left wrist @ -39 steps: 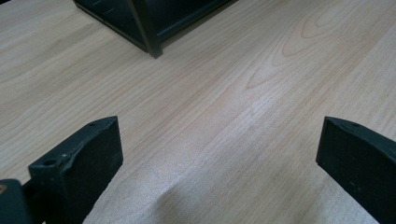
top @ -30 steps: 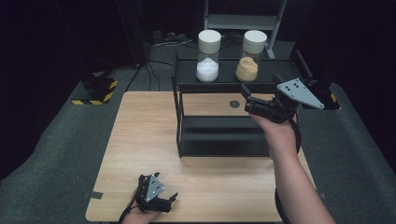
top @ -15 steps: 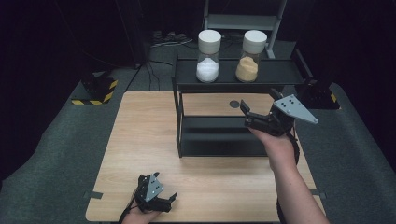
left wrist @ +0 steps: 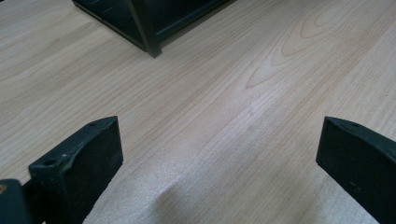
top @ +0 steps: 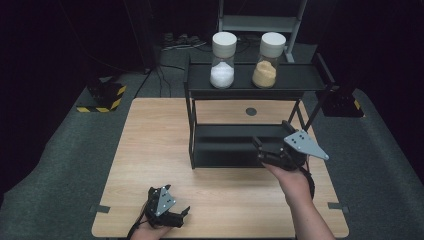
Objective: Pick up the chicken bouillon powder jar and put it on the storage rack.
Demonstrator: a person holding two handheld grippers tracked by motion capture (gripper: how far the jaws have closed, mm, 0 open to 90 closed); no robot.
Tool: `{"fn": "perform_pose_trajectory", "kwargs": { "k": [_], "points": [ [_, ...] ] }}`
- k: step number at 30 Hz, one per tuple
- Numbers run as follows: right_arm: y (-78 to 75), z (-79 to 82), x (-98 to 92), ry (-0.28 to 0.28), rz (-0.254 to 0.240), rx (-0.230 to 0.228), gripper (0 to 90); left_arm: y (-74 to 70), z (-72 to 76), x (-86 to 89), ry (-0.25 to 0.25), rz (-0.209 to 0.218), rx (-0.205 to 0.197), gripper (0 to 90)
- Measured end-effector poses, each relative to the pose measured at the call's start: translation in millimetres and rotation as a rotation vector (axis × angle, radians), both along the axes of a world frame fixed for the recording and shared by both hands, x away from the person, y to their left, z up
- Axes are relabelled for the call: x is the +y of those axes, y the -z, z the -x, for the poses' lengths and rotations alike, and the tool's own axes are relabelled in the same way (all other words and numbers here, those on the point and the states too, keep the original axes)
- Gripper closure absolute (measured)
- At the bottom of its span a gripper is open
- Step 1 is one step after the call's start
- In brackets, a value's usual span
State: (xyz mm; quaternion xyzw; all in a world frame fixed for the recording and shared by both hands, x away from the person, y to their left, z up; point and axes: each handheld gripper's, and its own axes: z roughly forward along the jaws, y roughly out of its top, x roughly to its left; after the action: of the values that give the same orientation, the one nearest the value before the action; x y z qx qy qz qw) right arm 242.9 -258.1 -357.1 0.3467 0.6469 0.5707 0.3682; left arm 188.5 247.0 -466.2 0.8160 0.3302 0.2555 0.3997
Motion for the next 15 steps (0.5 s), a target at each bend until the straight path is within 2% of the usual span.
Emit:
{"fn": "perform_pose_trajectory", "kwargs": {
  "k": [10, 11, 15],
  "points": [
    [35.6, 16.8, -0.8, -0.021, 0.022, 0.047, 0.0, -0.2, -0.5, 0.1, 0.005, -0.002, 0.001, 0.9],
    [35.6, 16.8, -0.8, -0.021, 0.022, 0.047, 0.0, -0.2, -0.5, 0.1, 0.005, -0.002, 0.001, 0.9],
    [53.6, 25.5, 0.0, -0.018, 0.053, 0.07, 0.0, -0.2, -0.6, 0.2, 0.007, -0.003, 0.001, 0.9]
  ]
}}
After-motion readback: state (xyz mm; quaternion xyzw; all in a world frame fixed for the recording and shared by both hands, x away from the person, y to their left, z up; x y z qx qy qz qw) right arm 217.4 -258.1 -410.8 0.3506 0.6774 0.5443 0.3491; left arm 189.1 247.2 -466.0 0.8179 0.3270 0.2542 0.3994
